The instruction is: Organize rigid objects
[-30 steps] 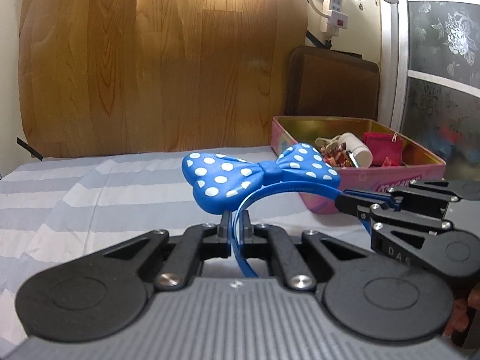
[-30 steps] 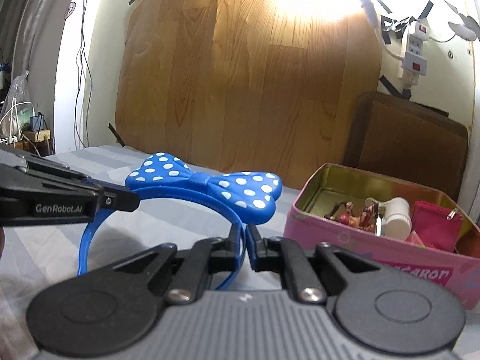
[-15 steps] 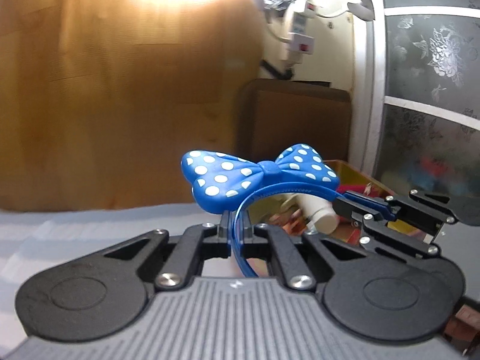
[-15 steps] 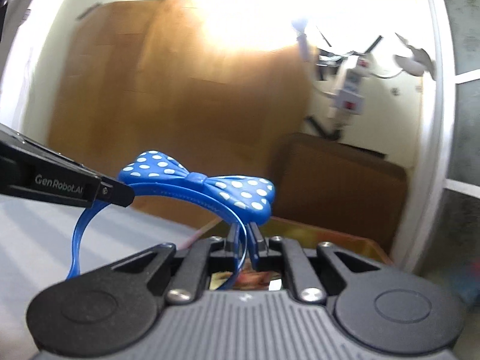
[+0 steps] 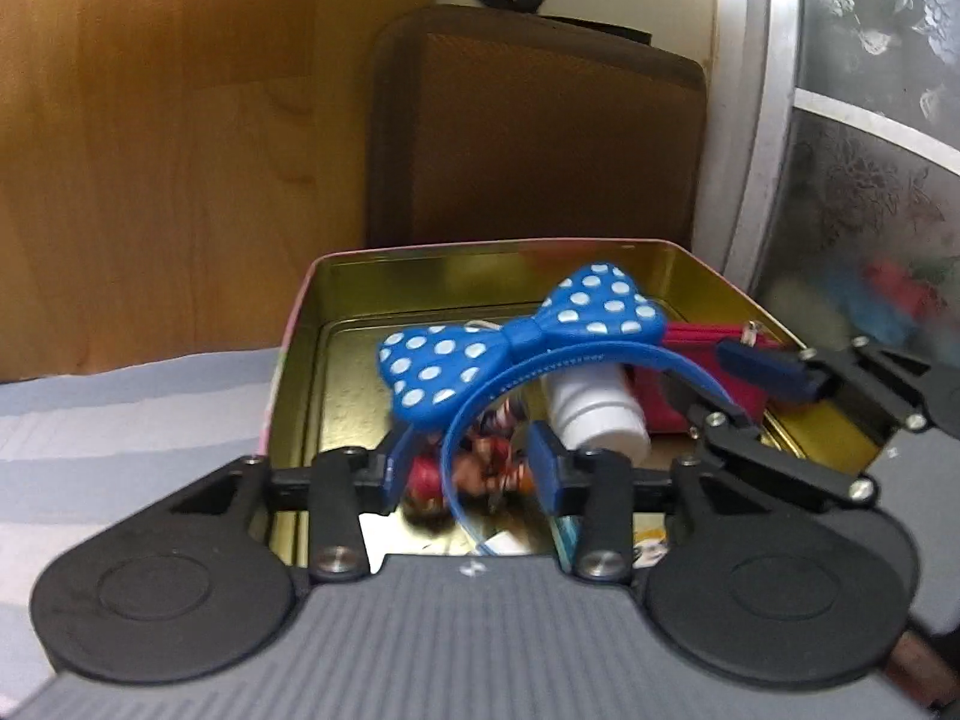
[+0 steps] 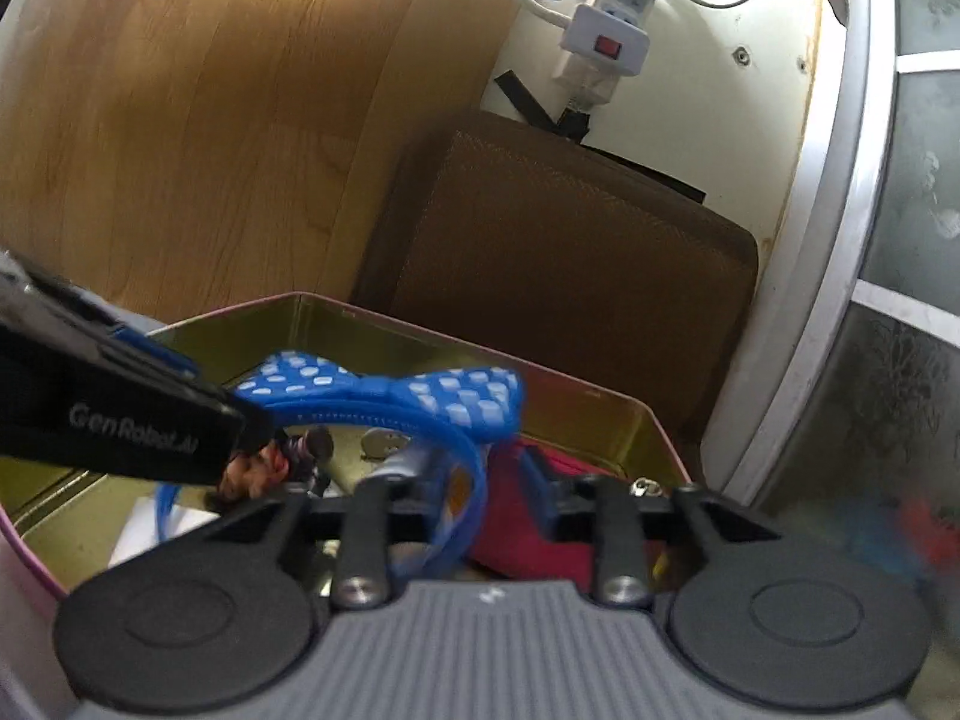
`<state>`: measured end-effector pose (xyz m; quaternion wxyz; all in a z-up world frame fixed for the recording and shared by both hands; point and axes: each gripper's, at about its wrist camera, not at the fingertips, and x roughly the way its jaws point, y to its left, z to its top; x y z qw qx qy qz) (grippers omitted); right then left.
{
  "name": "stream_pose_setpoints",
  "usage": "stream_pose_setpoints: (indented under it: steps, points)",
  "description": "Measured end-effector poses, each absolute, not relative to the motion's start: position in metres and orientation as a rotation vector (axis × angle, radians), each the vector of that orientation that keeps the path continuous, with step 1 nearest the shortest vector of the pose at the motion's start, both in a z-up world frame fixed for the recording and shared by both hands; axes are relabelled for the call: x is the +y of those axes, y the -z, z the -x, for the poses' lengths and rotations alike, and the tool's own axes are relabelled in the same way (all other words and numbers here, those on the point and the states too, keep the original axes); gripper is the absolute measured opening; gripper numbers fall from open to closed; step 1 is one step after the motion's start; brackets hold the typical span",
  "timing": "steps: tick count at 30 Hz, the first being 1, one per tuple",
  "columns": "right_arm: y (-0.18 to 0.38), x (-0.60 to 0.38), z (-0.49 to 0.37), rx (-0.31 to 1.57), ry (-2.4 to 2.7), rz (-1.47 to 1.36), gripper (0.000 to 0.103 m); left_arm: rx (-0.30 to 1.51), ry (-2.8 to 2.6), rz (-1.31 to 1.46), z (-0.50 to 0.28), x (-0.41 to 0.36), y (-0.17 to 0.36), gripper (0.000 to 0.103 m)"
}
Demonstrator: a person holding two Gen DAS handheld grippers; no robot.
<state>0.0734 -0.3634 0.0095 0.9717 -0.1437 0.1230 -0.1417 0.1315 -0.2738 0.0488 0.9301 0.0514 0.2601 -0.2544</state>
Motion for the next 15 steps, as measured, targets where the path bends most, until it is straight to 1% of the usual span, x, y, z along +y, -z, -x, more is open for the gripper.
stream_pose_setpoints:
  steps: [1,3,5,9,12,15]
  points:
    - [-0.01,-0.363,-0.068,0.229,0.285,0.273,0.041,0.515,0.521,-0.099,-0.126,-0.266,-0.05,0.049]
    - [-0.014,-0.366,-0.054,0.176,0.3,0.218,0.042,0.467,0.509,-0.062,-0.113,-0.242,-0.056,0.054]
    - [-0.02,-0.37,-0.034,0.116,0.296,0.136,0.042,0.444,0.512,-0.005,-0.104,-0.216,-0.063,0.055]
    - [-0.019,-0.372,0.004,0.04,0.294,-0.023,0.042,0.477,0.482,0.043,-0.089,-0.171,-0.065,0.056]
    - [-0.011,-0.361,0.022,0.019,0.281,-0.07,0.042,0.513,0.447,0.06,-0.077,-0.146,-0.055,0.056]
    - [-0.002,-0.346,0.035,0.038,0.255,-0.126,0.043,0.562,0.409,0.065,-0.069,-0.132,-0.042,0.059]
